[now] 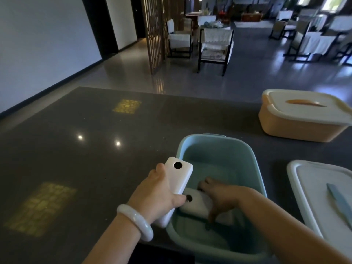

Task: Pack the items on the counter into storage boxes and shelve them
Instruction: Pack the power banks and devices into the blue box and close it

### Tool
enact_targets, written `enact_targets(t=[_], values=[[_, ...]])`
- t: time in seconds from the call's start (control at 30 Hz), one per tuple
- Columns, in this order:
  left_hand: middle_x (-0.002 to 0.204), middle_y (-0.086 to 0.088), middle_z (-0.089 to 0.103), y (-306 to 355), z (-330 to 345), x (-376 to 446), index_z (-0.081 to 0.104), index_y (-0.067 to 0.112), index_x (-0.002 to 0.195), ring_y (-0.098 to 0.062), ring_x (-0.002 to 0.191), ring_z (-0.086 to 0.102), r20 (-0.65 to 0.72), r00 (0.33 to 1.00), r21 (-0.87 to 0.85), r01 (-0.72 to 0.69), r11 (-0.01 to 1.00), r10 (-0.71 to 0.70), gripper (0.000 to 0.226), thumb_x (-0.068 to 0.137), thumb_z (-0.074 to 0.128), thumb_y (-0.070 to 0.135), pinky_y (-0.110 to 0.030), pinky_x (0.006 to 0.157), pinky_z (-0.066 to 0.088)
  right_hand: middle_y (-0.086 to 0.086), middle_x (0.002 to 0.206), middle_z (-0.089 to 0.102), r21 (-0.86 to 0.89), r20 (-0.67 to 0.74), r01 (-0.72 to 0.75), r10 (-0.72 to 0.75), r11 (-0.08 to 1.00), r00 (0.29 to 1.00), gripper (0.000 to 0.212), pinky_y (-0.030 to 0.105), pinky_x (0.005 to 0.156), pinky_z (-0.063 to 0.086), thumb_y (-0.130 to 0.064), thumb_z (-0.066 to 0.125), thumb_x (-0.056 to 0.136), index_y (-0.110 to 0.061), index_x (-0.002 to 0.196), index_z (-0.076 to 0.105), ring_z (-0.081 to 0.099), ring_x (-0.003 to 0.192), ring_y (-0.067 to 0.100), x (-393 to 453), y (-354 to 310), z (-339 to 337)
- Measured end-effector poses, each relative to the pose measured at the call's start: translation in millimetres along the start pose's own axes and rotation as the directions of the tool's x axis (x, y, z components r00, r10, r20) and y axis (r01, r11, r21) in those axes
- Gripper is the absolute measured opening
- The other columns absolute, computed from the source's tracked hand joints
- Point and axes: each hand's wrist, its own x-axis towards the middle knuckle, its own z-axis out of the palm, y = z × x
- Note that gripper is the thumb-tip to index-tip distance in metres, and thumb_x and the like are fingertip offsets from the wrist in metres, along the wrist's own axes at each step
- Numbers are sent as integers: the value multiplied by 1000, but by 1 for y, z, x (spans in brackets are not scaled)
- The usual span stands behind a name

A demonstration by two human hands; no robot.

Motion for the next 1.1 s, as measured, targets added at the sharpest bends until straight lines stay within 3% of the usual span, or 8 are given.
enact_targets(t=[0.17,0.3,0.6,0.93,1.1], values=[[102,3,42,-2,0,4,24,22,104,-19,85,53,19,999,28,-40,999,40,64,70,71,52,-26,56,34,-4,126,44,65,31,-11,9,998,999,77,32,88,42,-41,85,65,-30,127,41,45,108,16,-3,-2,-4],[104,1,43,-3,-2,5,25,22,104,-21,89,54,41,998,-2,-43,999,43,63,72,71,51,-30,63,38,-6,127,48,144,174,2,-28,990,984,70,37,96,46,-29,85,68,-30,127,46,49,113,18,-7,-8,-6],[104,1,42,1,-4,1,25,21,103,-23,90,53,40,999,-19,-23,1000,23,62,74,71,51,-31,68,39,-10,109,56,121,228,32,-59,992,972,63,33,85,49,-35,86,64,-30,116,51,54,99,15,-8,-12,-4],[103,1,41,2,-4,0,25,20,104,-23,89,53,32,999,17,-7,1000,6,63,73,71,51,-31,67,39,-6,105,59,102,252,88,-111,991,961,58,36,85,52,-28,87,65,-23,114,55,57,95,17,-11,-20,-2],[105,1,40,1,-3,1,23,22,104,-22,90,54,28,999,23,-22,999,21,64,74,70,52,-31,67,40,-7,107,60,121,266,64,-95,991,959,56,36,85,52,-34,86,66,-27,112,55,57,97,16,-11,-20,-3]])
